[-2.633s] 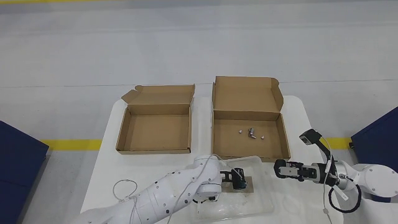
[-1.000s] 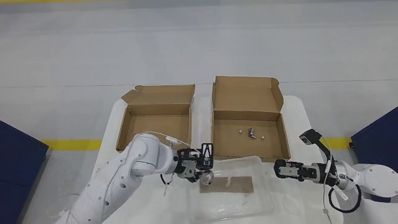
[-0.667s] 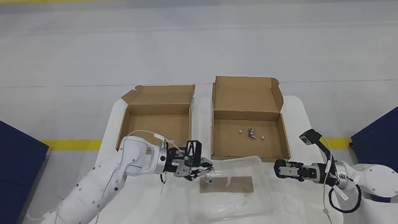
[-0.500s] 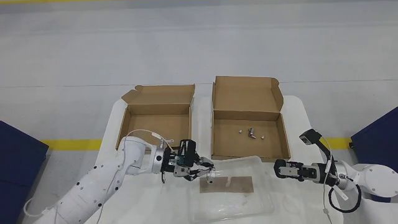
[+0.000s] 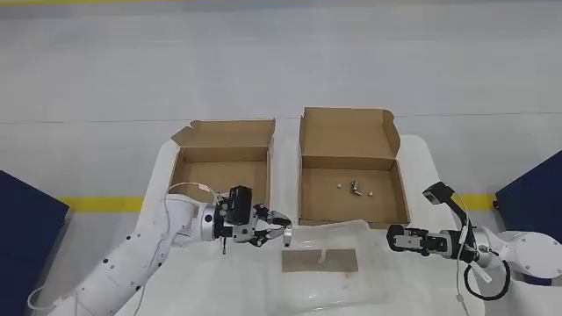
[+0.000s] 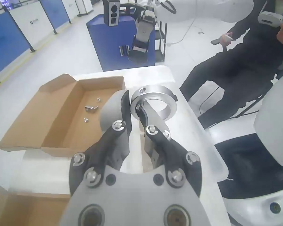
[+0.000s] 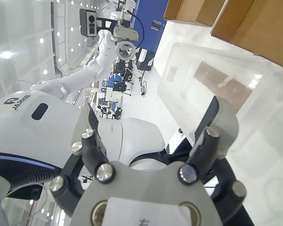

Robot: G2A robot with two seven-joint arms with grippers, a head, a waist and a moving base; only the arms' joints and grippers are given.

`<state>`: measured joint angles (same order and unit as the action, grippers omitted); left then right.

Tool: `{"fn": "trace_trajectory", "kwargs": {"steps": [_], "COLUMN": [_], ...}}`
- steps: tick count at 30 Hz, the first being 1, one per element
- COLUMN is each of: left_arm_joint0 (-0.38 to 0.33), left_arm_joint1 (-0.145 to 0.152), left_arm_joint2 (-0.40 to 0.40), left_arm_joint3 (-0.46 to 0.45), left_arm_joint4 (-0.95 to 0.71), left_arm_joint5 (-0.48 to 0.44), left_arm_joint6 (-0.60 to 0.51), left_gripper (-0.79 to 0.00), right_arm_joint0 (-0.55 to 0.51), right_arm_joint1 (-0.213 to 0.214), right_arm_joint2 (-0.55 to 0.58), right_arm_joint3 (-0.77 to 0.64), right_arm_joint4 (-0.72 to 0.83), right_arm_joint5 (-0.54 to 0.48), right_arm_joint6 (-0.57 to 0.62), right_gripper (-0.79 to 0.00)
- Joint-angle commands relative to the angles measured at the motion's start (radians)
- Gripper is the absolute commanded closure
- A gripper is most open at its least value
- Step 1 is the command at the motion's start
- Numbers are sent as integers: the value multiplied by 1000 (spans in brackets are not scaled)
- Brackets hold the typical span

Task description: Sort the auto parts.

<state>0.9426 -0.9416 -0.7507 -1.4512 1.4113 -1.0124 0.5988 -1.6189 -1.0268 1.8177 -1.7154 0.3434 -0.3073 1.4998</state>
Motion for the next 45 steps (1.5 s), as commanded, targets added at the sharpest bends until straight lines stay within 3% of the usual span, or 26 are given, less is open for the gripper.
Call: {"fn": "trace_trajectory", "kwargs": {"steps": [1,6,15,24,30,40,45], "left_arm_joint0": [-4,-25,-162,-169,-132,-199,-201], "left_arm_joint1": [1,3,33,35,39,93,94], "left_arm_joint2": [6,84,350,360,334,443,445], "left_arm_joint3": [30,80,159,163,117,41,42], "left_arm_joint4": [93,179,107,103,8,-99,-105], "left_arm_joint5": [1,144,402,411,492,627,630], "left_arm_joint6": [168,353,612,620,701,836,840], "left_gripper": [0,0,0,0,0,0,0], "right_arm_joint0": [0,0,0,0,0,0,0], "right_arm_joint1": [0,0,0,0,0,0,0], "right_arm_joint2": [0,0,0,0,0,0,0], "right_arm_joint3": [0,0,0,0,0,0,0], "right_arm_joint4": [0,0,0,0,0,0,0], "right_arm_joint5": [0,0,0,0,0,0,0], "right_arm_joint6": [0,0,0,0,0,0,0], "right_gripper": [-785,-785,-785,-785,-785,-785,-785]}}
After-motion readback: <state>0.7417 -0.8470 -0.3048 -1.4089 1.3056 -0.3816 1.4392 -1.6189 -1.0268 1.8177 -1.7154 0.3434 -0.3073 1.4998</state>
